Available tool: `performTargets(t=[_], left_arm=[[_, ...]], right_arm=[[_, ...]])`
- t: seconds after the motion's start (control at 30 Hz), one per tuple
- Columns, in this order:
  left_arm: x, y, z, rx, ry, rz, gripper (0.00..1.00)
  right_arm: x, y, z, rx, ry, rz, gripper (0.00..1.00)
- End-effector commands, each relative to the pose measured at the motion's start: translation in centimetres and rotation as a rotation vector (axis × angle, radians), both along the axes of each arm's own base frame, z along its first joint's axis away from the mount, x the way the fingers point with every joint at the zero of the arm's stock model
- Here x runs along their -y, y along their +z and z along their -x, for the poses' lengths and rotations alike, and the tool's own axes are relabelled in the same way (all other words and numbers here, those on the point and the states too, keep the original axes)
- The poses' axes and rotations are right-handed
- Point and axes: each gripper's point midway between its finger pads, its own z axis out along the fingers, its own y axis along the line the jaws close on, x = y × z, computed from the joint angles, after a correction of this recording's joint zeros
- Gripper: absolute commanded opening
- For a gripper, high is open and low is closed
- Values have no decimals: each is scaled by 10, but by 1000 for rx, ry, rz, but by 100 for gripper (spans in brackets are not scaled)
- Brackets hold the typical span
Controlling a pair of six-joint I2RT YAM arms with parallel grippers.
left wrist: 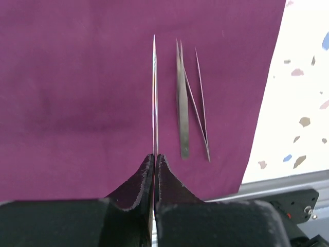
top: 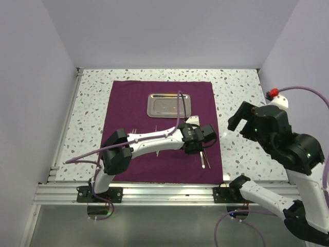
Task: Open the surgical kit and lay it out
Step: Place the medical item in the surgical kit, then reset both arms
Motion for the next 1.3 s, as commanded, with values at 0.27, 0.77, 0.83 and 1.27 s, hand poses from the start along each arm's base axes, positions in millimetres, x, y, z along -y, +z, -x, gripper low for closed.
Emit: performTargets(t=[0.27,0.77,0.83,1.27], left_arm=[[31,-47,19,-43,-16,15,13],[-4,71,22,215,-122,78,64],[-29,110,30,291,-119,130,63],[-256,139,43,583,124,163,61]], right_arm=[[23,-16,47,-42,-39,-72,98],[-7,-34,47,-29,154,-106,99],[-14,-35,42,-43,194,-90,98],[-8,-61,35,57,208,-56,98]])
